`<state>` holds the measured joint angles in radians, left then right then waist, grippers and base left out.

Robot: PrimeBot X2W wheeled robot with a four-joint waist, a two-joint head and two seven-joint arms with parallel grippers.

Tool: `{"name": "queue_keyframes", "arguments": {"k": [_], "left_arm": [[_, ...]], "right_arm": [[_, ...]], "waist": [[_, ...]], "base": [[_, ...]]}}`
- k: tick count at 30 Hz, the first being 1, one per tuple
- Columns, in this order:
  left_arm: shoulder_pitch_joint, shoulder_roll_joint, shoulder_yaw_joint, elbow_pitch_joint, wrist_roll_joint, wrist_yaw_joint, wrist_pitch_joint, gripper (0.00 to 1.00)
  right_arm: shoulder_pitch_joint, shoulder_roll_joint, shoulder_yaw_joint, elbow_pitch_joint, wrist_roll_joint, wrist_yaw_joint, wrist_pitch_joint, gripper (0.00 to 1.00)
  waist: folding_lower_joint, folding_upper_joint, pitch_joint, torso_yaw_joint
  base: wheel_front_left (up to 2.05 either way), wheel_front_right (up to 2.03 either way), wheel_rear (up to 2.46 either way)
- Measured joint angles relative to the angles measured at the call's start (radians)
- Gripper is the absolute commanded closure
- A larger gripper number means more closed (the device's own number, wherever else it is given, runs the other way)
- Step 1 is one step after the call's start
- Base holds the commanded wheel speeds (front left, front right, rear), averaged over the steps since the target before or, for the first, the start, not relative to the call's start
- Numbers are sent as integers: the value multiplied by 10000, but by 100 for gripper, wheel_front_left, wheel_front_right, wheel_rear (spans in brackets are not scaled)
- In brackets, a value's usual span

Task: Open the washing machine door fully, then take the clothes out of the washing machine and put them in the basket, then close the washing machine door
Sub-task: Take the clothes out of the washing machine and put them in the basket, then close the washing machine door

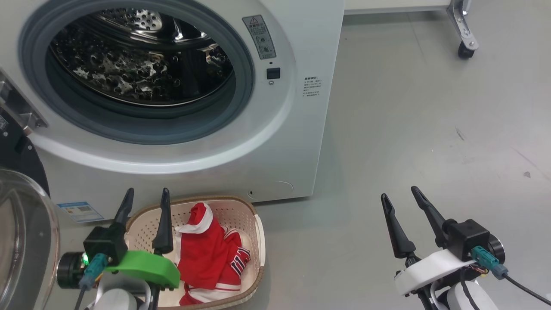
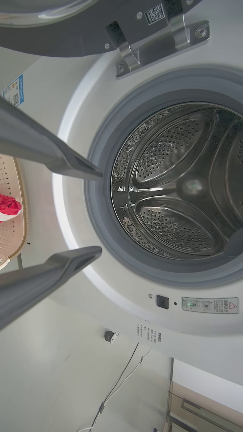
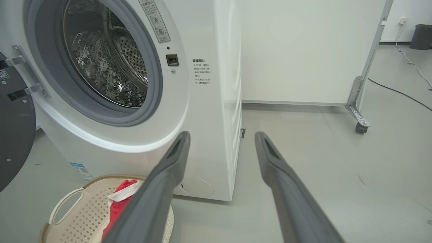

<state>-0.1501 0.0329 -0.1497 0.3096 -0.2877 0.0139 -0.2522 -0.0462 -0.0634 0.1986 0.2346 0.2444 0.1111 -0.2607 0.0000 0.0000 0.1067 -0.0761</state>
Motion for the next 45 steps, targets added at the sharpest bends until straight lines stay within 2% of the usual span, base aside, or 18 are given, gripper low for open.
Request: {"name": "queue_keyframes", "arguments": {"k": [8,18,28,45], "left_arm": [[1040,12,-221,-546,-25,176,2,0],[2112,50,-481,-1383,-25,351,59,0],[2713,84,-552,-2184,-8,514,242,0],[3275,134,-598,-3070,79,694,681,0]], "right_arm": [[397,12,35,-10,-6,-12,0,0],[876,21,25,-123,-38,-190,0,0],[1049,38,38,-316,-67,-339,0,0],[1209,61,100,-456,-67,-366,0,0]], "waist": [[0,0,-596,176],[0,0,-1135,353],[0,0,-1239,370],[0,0,-1227,310]], "base": [[0,0,0],[0,0,0],[0,0,0],[0,0,0]]}}
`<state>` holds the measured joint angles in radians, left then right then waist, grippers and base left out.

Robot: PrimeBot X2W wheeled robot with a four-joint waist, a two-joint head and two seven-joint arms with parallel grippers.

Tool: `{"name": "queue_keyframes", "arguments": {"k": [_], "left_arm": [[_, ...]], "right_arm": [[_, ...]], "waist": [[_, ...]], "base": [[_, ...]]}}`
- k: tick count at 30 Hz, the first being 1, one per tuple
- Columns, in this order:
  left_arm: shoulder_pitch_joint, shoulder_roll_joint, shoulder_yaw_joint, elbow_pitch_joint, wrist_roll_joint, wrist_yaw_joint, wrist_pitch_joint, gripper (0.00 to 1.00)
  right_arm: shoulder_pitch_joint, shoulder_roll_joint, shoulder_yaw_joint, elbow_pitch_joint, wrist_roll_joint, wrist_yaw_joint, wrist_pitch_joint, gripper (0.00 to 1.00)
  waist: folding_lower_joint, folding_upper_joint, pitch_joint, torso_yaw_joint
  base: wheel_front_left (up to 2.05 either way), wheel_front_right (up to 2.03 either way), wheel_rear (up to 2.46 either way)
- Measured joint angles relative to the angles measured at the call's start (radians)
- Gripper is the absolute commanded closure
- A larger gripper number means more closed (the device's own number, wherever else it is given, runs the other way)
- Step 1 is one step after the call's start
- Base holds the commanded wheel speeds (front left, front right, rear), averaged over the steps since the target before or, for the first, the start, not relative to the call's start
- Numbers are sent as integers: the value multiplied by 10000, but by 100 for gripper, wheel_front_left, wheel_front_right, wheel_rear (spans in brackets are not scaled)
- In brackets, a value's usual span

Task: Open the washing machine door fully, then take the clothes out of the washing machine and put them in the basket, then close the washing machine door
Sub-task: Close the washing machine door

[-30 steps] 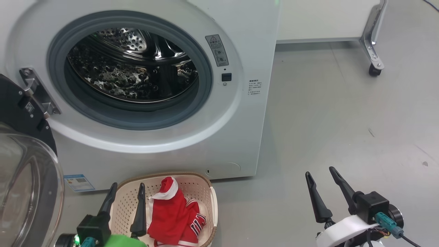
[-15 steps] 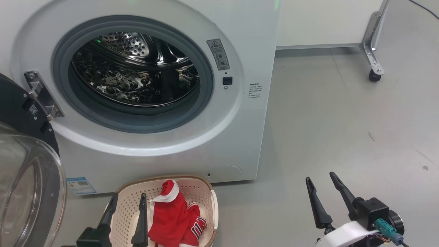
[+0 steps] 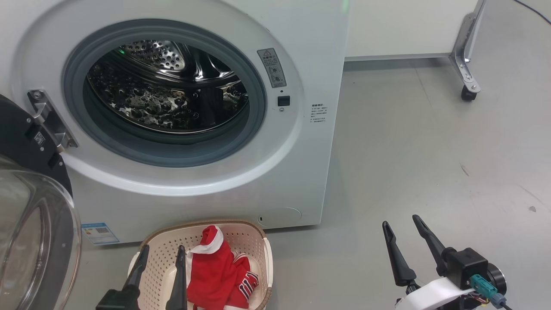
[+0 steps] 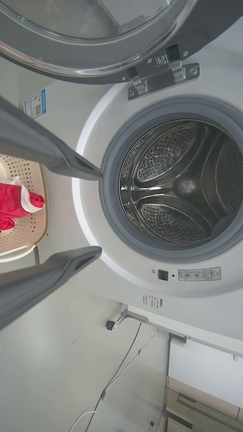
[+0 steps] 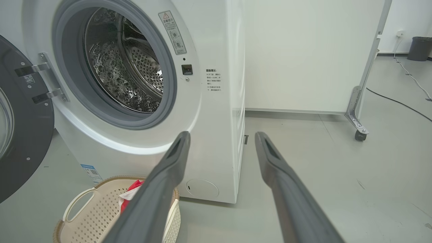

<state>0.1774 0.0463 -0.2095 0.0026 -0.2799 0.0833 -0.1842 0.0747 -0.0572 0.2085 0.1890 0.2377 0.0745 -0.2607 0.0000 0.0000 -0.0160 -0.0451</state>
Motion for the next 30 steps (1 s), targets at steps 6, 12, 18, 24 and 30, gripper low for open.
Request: {"name": "queue_keyframes", "arguments": {"k": [6,12,18,24,30], "left_arm": [[144,15,-67,-224,79,8,173,0],[188,33,-79,-489,128,46,295,0],[295,40,-84,-671,180,56,378,0],[332,42,-102,-805,182,98,437,0],[353,42,-113,-918,184,98,527,0]], "right_arm": [[12,6,6,-50,0,-56,0,0],[26,8,6,-65,2,-58,0,0],[29,12,12,-88,2,-58,0,0],[60,13,25,-96,2,-58,0,0],[68,15,36,-105,2,-59,0,0]], "waist": [[0,0,22,-22],[0,0,15,-37],[0,0,0,-25],[0,0,-1,-17],[0,0,10,-40]], "base": [[0,0,0],[-6,6,0],[-32,32,0],[-53,53,0],[-77,77,0]]}}
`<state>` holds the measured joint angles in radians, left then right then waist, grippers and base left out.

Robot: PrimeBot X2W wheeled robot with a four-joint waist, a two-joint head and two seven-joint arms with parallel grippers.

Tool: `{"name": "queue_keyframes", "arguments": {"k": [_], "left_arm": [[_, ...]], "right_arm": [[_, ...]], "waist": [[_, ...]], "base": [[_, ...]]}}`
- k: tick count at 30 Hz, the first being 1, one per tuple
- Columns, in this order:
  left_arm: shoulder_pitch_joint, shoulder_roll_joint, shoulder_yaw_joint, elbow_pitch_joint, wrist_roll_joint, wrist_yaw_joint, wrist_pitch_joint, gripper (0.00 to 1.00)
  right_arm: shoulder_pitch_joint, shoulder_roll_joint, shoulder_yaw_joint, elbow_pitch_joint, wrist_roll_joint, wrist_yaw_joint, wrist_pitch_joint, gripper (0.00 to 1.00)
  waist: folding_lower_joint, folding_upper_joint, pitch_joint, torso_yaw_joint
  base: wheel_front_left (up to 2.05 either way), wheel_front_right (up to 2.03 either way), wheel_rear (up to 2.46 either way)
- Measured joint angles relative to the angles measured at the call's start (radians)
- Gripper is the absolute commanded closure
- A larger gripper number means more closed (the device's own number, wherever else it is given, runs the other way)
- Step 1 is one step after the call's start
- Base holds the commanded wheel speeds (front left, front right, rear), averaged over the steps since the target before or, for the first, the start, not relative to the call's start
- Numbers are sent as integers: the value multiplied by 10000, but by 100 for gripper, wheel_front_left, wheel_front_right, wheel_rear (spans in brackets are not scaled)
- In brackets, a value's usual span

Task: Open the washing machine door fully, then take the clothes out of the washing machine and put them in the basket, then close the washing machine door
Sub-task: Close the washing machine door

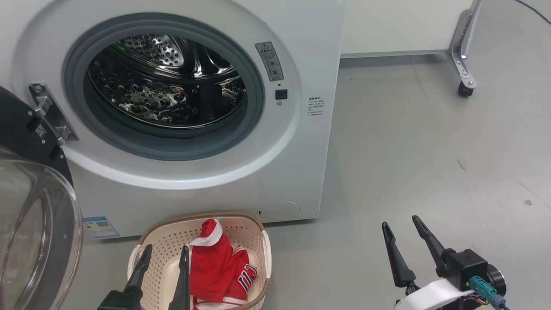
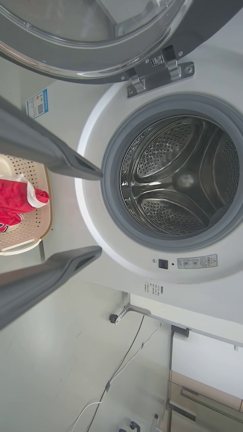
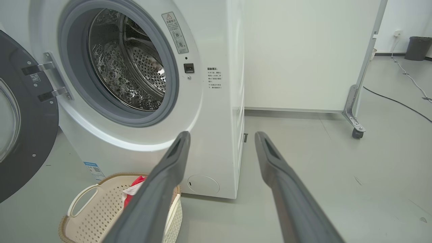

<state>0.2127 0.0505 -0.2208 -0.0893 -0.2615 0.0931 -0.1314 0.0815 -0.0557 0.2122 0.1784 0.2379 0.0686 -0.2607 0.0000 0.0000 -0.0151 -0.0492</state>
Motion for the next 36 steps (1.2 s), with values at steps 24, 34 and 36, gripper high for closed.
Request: {"name": "queue_keyframes", "arguments": {"k": [24,34,36], "left_arm": [[41,6,-104,-311,13,0,249,0],[44,8,-77,-405,15,0,261,0],[46,8,-69,-405,15,2,263,0]], "right_arm": [[0,12,12,-2,2,-19,0,0],[-1,15,12,-2,6,-19,0,0],[-1,15,12,-2,6,-19,0,0]], "waist": [[0,0,52,-87],[0,0,34,-70],[0,0,32,-69]], "base": [[-89,90,-1],[-28,28,0],[-7,7,0]]}}
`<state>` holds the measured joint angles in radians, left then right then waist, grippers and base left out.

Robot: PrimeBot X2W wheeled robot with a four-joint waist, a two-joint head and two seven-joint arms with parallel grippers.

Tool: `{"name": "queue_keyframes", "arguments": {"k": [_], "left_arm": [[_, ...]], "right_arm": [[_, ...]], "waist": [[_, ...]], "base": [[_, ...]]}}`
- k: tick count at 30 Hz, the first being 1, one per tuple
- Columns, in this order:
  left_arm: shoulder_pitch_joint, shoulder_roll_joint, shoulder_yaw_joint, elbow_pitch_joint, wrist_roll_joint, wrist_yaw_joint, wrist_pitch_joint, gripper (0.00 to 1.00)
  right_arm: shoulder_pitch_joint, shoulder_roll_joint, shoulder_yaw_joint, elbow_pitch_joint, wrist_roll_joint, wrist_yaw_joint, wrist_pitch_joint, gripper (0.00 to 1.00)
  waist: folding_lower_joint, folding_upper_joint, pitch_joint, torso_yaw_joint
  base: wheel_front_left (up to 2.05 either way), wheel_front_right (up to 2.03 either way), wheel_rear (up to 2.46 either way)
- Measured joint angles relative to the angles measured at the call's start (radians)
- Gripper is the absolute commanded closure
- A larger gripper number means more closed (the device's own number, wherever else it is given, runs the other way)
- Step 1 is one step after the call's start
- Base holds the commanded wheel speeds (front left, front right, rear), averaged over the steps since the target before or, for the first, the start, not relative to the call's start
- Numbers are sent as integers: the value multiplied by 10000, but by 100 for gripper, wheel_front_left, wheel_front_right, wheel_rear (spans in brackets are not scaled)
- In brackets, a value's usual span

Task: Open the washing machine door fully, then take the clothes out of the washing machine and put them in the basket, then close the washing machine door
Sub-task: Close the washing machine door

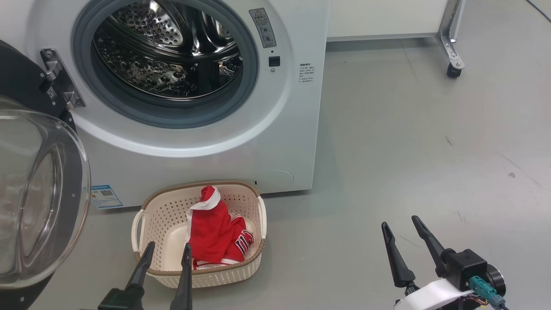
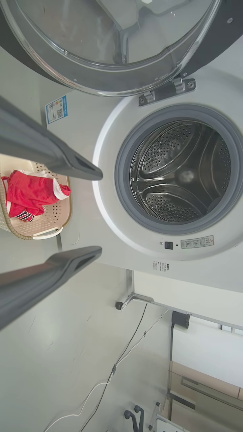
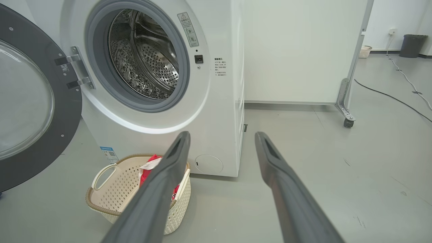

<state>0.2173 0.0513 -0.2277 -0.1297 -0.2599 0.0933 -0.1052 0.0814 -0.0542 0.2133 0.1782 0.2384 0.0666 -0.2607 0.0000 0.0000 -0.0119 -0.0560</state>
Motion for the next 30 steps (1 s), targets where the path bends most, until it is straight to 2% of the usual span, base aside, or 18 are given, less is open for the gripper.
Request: {"name": "queue_keyframes", "arguments": {"k": [15,30], "left_arm": [[30,2,33,-31,44,69,104,0],[29,4,276,119,295,130,253,0]], "right_arm": [[1,-4,-59,2,2,-36,0,0],[74,-61,-136,-100,12,-81,0,0]], "waist": [[0,0,-36,90],[0,0,-9,921]], "base": [[0,0,0],[0,0,0]]}}
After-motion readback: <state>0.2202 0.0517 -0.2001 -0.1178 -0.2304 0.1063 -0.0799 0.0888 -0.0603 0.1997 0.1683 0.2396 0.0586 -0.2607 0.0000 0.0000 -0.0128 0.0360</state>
